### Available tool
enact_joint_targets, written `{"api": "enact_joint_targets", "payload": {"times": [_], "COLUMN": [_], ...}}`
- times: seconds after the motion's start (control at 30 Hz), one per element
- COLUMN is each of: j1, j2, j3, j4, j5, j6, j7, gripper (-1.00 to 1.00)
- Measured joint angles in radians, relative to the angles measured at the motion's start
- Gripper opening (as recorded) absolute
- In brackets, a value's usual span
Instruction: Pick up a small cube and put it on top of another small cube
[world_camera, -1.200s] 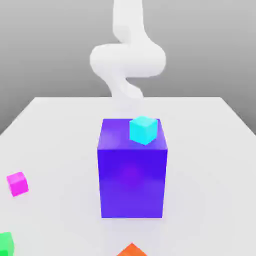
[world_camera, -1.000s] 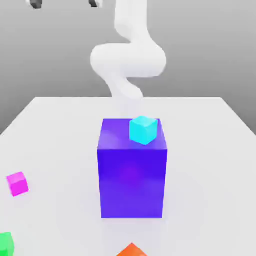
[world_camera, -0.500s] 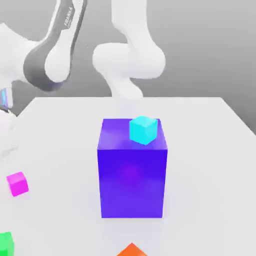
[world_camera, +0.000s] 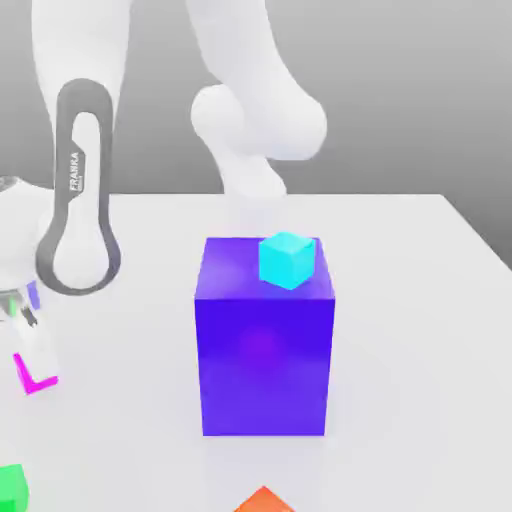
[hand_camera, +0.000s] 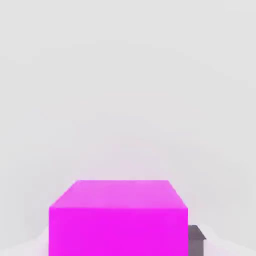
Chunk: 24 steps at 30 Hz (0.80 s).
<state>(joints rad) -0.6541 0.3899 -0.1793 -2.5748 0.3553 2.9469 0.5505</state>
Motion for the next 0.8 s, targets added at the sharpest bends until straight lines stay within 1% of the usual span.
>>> {"api": "enact_joint_targets", "payload": {"times": [0.03, 0.1, 0.23, 0.33, 0.67, 0.73, 0.8], "j1": [0.009, 0.035, 0.094, 0.150, 0.345, 0.353, 0.344], "j2": [-0.013, -0.067, -0.197, -0.178, -0.048, 0.008, 0.076], "j3": [-0.011, -0.048, -0.128, -0.121, -0.068, -0.054, -0.036], "j4": [-0.003, -0.017, -0.040, 0.049, 0.409, 0.440, 0.451], "j5": [-0.009, -0.059, -0.184, -0.202, -0.216, -0.198, -0.173], "j6": [-0.010, -0.050, -0.153, -0.223, -0.452, -0.429, -0.373], "j7": [0.007, 0.046, 0.149, 0.264, 0.673, 0.692, 0.682], "gripper": [-1.00, -1.00, -1.00, -1.00, -1.00, -1.00, -1.00]}}
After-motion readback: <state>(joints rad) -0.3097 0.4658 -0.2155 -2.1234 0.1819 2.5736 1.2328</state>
